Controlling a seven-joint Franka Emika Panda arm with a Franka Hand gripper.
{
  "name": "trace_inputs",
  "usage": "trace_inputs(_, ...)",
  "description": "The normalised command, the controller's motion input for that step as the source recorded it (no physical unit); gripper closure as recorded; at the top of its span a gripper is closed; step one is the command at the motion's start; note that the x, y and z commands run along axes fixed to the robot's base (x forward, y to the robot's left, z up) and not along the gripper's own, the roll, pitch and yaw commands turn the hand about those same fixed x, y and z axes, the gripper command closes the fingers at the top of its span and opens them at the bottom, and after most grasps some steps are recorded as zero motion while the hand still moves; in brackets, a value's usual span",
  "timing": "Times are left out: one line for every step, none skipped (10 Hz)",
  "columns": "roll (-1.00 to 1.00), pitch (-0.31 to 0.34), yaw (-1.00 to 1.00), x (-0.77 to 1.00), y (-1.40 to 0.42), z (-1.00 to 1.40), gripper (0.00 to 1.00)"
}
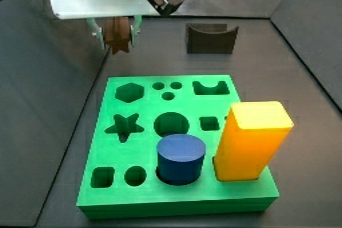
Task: Pick up the star object. Move up. Place the star object on the fixture. Regrasp the star object. Move to above the board. Insert the star object.
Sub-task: Place the star object on the fixture.
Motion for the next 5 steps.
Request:
trace_inputs(-0.03,0.024,0.00,-0.01,0.00,1.00,1.00)
trace_inputs(-0.05,0.029,0.01,-0.02,-0.01,1.00,1.00)
trace_inputs(-0.07,0.034,0.02,-0.02,-0.01,1.00,1.00)
trace_inputs(-0.09,0.038,0.02,-0.03,-0.01,1.00,1.00)
trace_inputs(-0.11,0.043,0.02,-0.03,-0.01,1.00,1.00)
